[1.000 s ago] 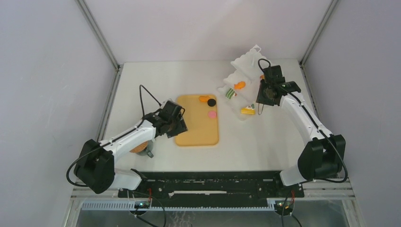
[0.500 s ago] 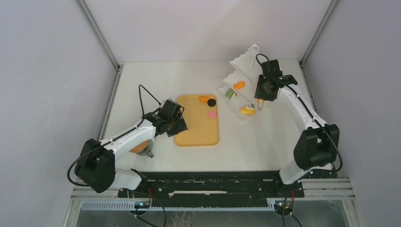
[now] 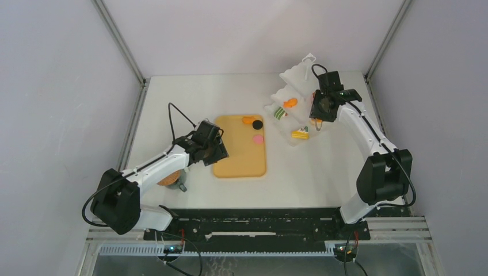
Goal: Serve the afternoon tea
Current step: Place the desert on the desert table.
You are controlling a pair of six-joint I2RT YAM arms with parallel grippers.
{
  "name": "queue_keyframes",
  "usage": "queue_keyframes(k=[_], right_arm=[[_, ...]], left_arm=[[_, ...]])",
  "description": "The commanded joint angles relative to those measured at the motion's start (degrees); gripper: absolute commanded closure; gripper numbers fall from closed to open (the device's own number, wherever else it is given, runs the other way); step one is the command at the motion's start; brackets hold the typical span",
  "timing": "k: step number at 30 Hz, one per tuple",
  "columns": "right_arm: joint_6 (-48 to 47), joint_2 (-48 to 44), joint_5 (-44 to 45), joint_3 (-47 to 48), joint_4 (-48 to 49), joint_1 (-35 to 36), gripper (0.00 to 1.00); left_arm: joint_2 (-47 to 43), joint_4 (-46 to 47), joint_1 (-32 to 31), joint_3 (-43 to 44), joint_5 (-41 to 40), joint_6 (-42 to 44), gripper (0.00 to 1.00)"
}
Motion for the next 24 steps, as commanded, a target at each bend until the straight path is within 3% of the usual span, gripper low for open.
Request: queue_keyframes(k=[1, 24], right_arm=[[-0.2, -2.3, 1.0, 2.4, 0.5, 0.0, 0.52], [-0.2, -10.7, 4.3, -0.6, -1.6, 5.7, 0.54]], left_arm=[[0.1, 1.3, 0.3, 2.4, 1.0, 1.5, 0.43], [-1.0, 2.3, 0.3, 0.5, 1.5, 0.7, 0.43]])
